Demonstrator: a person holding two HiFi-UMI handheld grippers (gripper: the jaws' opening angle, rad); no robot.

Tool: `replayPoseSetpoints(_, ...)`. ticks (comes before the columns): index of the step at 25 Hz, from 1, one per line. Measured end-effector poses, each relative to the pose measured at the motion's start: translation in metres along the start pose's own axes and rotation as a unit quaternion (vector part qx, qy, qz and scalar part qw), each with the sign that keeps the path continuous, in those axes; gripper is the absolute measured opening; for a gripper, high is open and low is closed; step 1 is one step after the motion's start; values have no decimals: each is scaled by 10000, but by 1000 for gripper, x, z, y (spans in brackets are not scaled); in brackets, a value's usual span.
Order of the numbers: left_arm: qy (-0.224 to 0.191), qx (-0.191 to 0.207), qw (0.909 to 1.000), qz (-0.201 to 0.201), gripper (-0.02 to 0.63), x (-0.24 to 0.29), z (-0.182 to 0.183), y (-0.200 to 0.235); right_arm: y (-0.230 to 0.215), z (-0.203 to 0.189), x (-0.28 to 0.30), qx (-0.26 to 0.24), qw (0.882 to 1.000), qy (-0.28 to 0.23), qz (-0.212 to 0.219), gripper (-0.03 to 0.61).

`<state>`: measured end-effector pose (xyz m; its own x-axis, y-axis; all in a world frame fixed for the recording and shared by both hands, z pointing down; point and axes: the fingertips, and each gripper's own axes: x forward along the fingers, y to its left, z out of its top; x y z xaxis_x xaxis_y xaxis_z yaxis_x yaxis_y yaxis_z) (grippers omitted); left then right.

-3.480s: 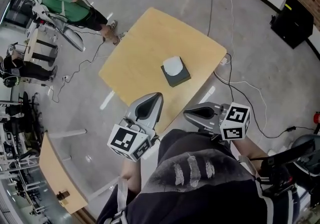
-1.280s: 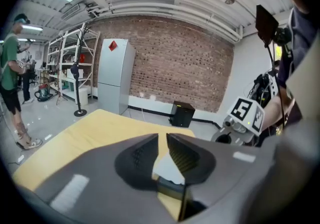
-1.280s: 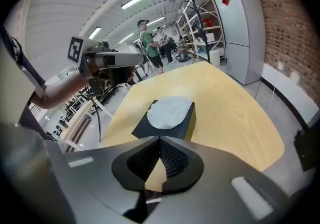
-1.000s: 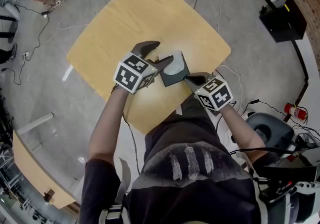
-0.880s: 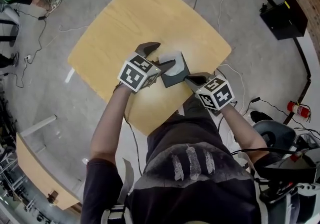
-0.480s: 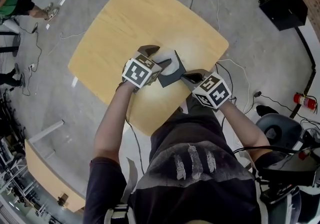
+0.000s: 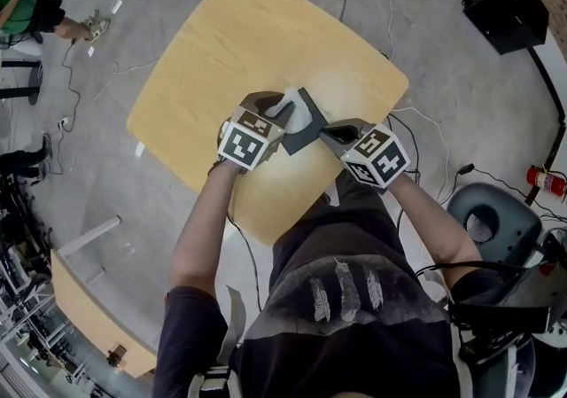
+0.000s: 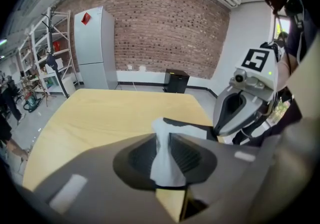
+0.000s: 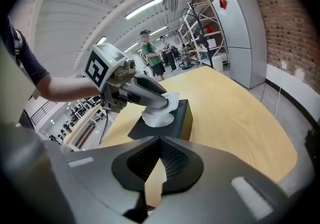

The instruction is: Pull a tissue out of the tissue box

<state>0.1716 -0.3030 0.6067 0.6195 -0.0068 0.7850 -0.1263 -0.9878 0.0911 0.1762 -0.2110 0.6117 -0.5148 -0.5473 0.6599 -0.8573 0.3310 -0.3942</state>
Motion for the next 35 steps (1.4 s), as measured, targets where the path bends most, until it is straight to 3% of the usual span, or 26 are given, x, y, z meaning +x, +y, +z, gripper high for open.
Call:
replayPoseSetpoints(12,-327,-13,9990,293,17,-21,6,3,-2,2,-1,36,10000,-63,-54,-2)
replayPoseSetpoints(23,-585,-232,9975,327,6,-39,16,3,-5,1,-1,117,9998,-147,-72,-2)
replayPoseSetpoints(35,-777,-214,9959,423,6,-55,28,3,-7,0,-1,141,9997,-167,-65,-2)
